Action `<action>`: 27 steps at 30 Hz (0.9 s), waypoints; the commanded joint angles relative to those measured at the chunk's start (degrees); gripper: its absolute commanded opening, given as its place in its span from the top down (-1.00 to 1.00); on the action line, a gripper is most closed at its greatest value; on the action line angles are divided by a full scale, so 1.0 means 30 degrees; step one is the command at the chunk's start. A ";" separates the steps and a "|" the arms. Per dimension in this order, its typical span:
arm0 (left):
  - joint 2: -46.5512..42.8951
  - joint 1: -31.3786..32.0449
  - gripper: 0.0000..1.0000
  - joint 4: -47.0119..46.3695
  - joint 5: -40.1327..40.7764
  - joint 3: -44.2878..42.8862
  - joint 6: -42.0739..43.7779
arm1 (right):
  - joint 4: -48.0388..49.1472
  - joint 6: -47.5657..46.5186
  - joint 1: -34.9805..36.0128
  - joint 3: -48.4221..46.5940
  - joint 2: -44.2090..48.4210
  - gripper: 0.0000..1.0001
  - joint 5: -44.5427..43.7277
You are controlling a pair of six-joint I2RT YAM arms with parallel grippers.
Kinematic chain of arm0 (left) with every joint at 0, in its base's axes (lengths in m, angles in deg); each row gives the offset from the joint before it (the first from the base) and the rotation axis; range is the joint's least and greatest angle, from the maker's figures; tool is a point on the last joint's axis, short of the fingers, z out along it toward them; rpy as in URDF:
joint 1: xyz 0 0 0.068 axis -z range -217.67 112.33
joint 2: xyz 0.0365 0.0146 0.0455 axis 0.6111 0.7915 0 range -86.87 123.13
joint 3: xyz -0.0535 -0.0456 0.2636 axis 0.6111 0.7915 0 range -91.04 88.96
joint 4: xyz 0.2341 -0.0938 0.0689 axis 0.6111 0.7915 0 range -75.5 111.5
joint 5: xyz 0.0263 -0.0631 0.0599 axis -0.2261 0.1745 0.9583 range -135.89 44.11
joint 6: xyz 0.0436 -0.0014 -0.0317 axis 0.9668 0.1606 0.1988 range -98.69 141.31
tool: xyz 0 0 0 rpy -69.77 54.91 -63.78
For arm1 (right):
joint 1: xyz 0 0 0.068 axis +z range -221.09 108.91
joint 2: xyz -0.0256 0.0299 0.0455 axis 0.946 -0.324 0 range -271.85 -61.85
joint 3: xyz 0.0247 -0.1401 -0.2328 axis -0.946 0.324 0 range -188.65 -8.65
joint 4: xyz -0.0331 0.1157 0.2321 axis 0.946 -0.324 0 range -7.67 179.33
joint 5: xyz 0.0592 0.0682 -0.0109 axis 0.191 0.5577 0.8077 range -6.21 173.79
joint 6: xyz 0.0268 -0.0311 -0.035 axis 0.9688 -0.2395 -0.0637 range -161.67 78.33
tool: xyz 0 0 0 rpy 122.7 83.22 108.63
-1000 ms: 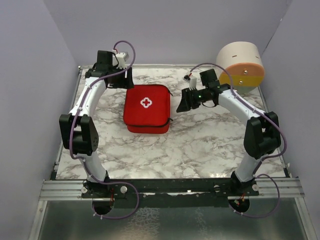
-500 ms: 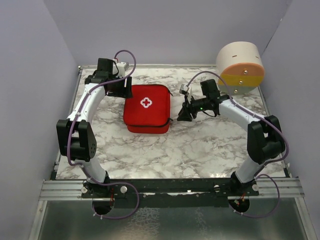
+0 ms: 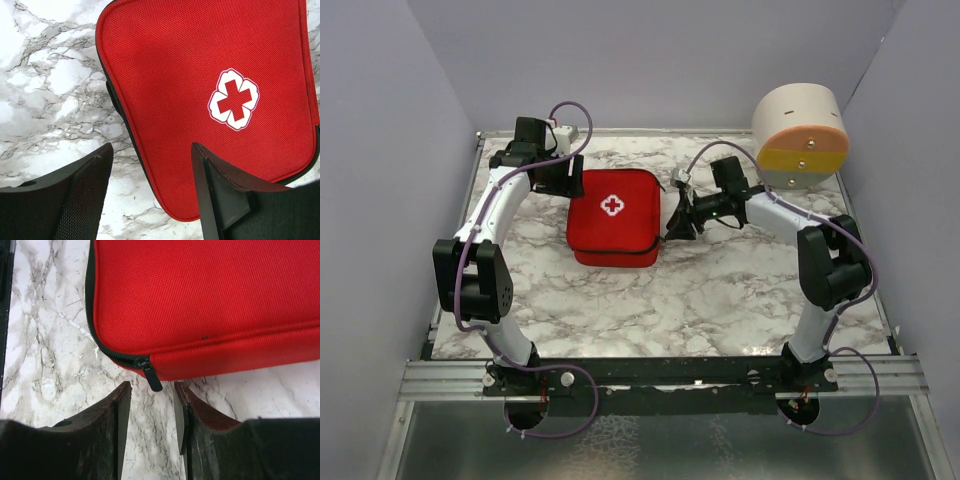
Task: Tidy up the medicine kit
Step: Zip the medicine box at the center of the board.
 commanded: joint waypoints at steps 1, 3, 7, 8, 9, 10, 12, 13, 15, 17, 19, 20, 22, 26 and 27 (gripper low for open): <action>0.0027 -0.0008 -0.30 0.0105 -0.0392 -0.0314 0.0252 | 0.0449 -0.0636 0.0558 -0.0755 -0.0735 0.20 0.1108; 0.0236 -0.0008 -0.30 0.0105 -0.0471 -0.0417 0.0228 | 0.0285 -0.0794 0.0814 -0.0772 -0.1079 0.20 0.1029; 0.0345 -0.0008 -0.30 0.0105 -0.0545 -0.0495 0.0313 | 0.0232 -0.0862 0.1135 -0.0803 -0.1585 0.20 0.0794; 0.0358 -0.0005 -0.30 0.0119 -0.0550 -0.0495 0.0341 | 0.0117 -0.0988 0.1186 -0.0863 -0.1702 0.20 0.0661; 0.0367 -0.0008 -0.30 0.0107 -0.0572 -0.0495 0.0344 | 0.0081 -0.1011 0.1204 -0.0900 -0.1779 0.20 0.0553; 0.0383 -0.0008 -0.30 0.0112 -0.0564 -0.0495 0.0344 | 0.0127 -0.1014 0.1206 -0.0904 -0.1804 0.20 0.0470; 0.0389 -0.0016 -0.30 0.0113 -0.0628 -0.0521 0.0316 | 0.0246 -0.0921 0.1206 -0.0948 -0.1858 0.21 0.0322; 0.0389 -0.0009 -0.30 0.0113 -0.0638 -0.0524 0.0315 | 0.0284 -0.0823 0.1206 -0.0951 -0.1865 0.24 0.0221; 0.0389 -0.0016 -0.30 0.0119 -0.0616 -0.0497 0.0315 | 0.0369 -0.0508 0.1206 -0.1042 -0.1868 0.30 -0.0090; 0.0367 -0.0016 -0.30 0.0105 -0.0633 -0.0426 0.0315 | 0.0513 -0.0235 0.1206 -0.1047 -0.1845 0.45 -0.0473; 0.0345 -0.0033 -0.30 0.0107 -0.0618 -0.0366 0.0315 | 0.0530 -0.0004 0.1206 -0.1060 -0.1859 0.65 -0.0820; 0.0333 -0.0037 -0.30 0.0105 -0.0617 -0.0336 0.0315 | 0.0557 0.0171 0.1206 -0.1067 -0.1894 0.85 -0.0984; 0.0309 -0.0038 -0.29 0.0106 -0.0624 -0.0251 0.0288 | 0.0165 0.0460 0.1206 -0.1386 -0.2179 0.98 -0.1144; 0.0065 -0.0038 -0.29 0.0112 -0.0583 0.0031 0.0277 | -0.0185 0.0729 0.1208 -0.1391 -0.2173 0.98 -0.1336; -0.0036 -0.0052 -0.29 0.0106 -0.0510 0.0167 0.0325 | -0.0206 0.0738 0.1207 -0.1270 -0.2036 0.99 -0.1448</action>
